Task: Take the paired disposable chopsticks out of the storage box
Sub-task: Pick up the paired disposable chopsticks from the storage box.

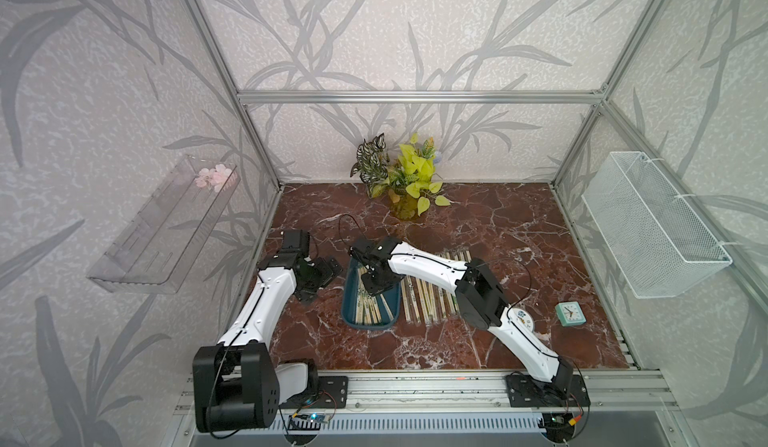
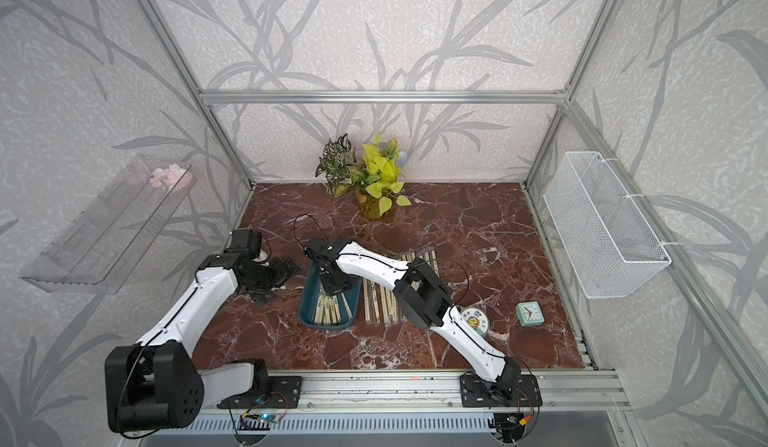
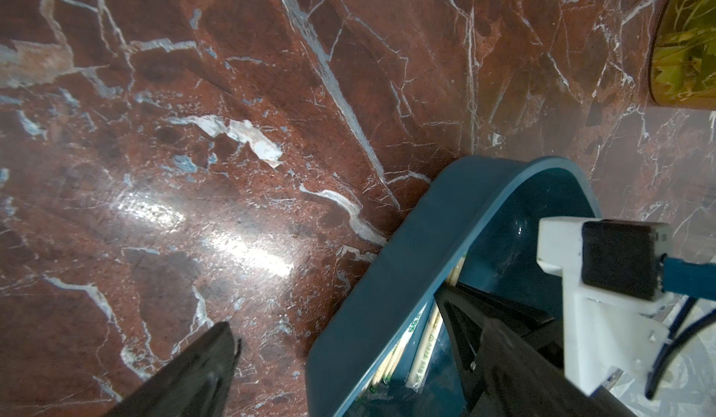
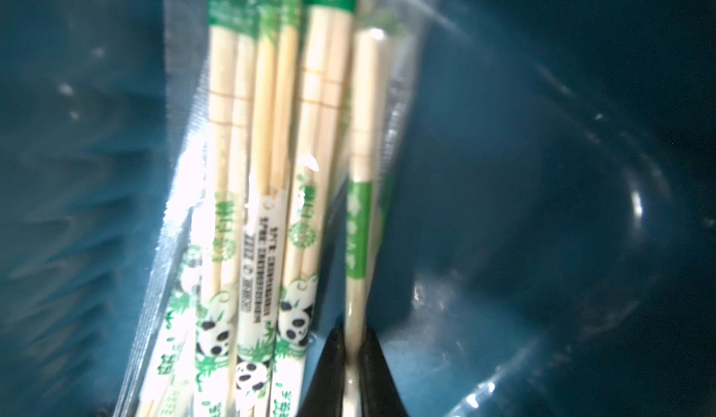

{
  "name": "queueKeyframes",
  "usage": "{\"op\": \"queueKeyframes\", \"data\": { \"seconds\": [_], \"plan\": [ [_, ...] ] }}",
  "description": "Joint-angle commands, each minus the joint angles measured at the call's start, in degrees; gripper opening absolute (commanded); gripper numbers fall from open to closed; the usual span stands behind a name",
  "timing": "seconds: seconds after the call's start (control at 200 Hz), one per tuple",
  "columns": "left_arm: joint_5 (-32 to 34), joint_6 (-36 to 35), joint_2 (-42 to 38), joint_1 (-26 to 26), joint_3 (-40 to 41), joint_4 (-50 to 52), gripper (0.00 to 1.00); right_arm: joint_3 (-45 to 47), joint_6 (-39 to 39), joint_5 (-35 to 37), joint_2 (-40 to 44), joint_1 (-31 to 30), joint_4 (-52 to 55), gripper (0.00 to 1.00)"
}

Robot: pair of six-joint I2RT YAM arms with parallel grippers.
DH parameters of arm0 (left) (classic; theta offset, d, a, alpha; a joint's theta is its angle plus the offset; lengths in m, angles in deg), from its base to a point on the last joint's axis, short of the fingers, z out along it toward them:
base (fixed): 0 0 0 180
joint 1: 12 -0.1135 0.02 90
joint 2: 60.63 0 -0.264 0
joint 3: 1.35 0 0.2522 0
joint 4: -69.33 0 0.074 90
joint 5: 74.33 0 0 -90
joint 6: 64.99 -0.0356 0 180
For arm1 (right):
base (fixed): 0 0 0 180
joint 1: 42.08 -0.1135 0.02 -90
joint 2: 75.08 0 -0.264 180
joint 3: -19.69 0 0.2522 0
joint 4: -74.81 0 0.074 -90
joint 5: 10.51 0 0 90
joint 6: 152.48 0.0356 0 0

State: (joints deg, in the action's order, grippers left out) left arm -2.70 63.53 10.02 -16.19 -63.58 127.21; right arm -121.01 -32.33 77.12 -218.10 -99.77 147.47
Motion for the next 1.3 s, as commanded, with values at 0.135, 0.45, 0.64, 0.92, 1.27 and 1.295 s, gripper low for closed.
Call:
{"op": "queueKeyframes", "data": {
  "seconds": [0.135, 0.45, 0.64, 0.92, 1.27, 1.295],
  "plan": [
    [-0.44, -0.76, -0.78, -0.34, 0.70, -0.17, 1.00, -0.81, 1.31, -0.96, 0.13, 0.42, 1.56, 0.06],
    [-0.57, -1.07, -0.60, -0.43, -0.64, -0.28, 1.00, -0.94, 3.06, -1.14, 5.40, 1.04, 1.04, 0.03],
    [-0.67, -1.34, -0.44, -0.42, -1.43, -0.17, 1.00, -0.58, 3.47, -1.22, 7.78, 1.25, 1.07, 0.02],
    [-1.66, -1.93, -0.66, -0.40, -2.64, -0.17, 1.00, -0.04, 4.03, -2.36, 12.06, 2.35, -0.57, 0.01],
    [-2.88, -1.10, -1.81, -0.21, -3.22, -0.29, 1.00, 10.89, 5.25, -3.69, 22.50, 7.56, -6.55, 0.01],
    [-2.96, -0.96, -2.01, -0.13, -3.11, -0.39, 1.00, 12.27, 5.27, -3.77, 23.40, 8.24, -7.09, 0.01]
  ]
}}
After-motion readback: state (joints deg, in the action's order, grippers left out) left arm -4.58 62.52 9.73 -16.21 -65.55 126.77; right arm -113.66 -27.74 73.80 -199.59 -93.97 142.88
